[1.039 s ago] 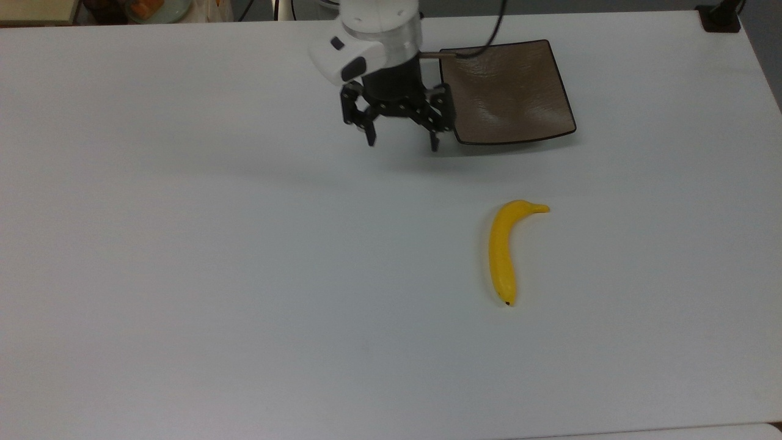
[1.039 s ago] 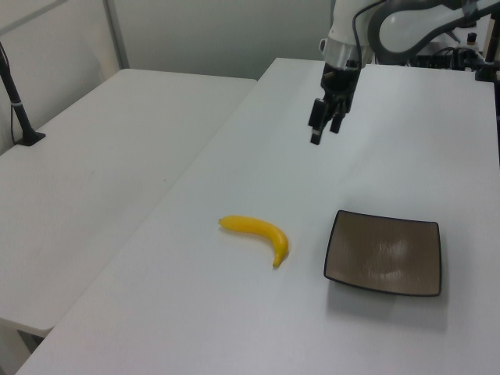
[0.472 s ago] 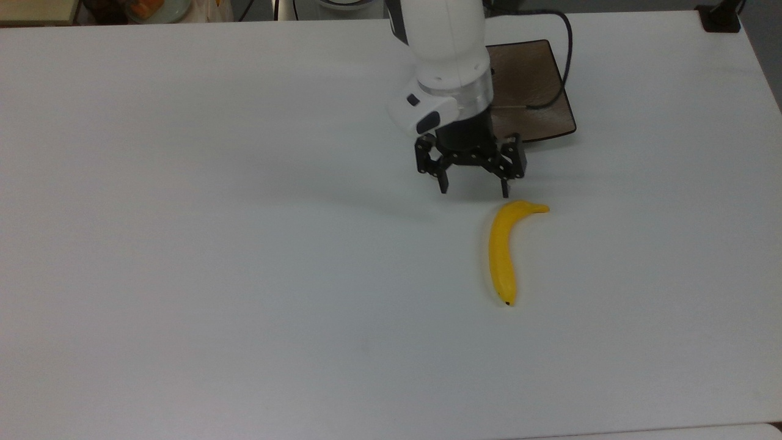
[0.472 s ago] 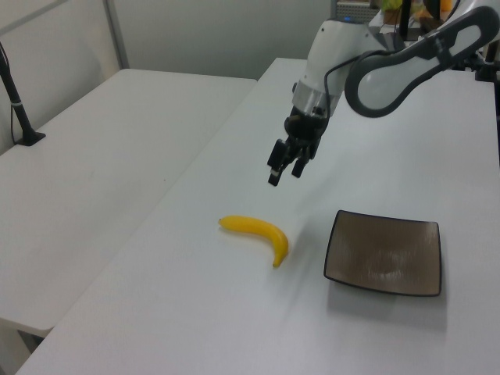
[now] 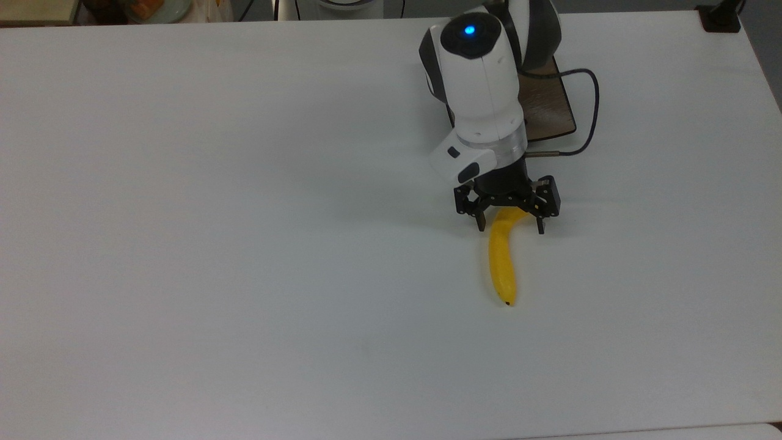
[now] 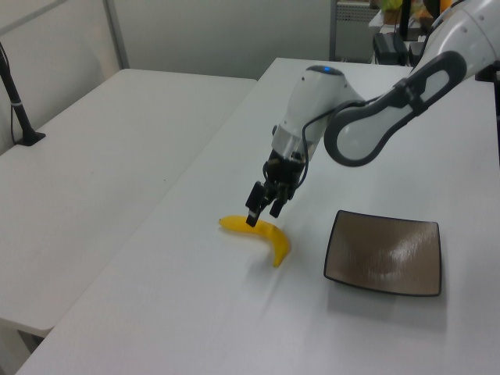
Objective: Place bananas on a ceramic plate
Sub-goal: 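Close the gripper on the banana's stem end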
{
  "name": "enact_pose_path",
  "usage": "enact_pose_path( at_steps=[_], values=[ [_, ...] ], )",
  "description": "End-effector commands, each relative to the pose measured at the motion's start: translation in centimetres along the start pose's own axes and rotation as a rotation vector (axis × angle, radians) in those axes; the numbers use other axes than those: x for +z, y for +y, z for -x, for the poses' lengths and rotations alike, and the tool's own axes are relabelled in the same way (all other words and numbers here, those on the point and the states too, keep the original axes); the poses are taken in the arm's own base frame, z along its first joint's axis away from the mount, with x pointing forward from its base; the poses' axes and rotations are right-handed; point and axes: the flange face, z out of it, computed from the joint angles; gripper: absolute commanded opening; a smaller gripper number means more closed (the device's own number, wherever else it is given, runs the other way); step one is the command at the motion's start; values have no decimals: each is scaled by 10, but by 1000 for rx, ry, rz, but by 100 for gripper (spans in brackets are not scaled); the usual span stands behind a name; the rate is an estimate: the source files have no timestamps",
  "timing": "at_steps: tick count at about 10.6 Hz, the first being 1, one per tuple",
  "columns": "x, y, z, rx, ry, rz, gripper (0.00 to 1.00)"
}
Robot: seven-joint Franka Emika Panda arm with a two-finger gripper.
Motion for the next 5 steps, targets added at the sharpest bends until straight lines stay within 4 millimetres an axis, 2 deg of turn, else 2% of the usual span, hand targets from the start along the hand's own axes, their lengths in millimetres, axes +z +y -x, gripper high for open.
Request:
enact_pose_path(
  at_steps=[1, 2, 3, 4, 5],
  values=[
    [31, -3, 3, -39, 13, 16, 84],
    [44, -5, 3, -43, 48, -8, 55],
    [43, -5, 1, -43, 71, -21, 22],
    [41, -4, -2, -41, 76, -22, 3],
    [41, -3, -3, -46, 77, -21, 1]
  ],
)
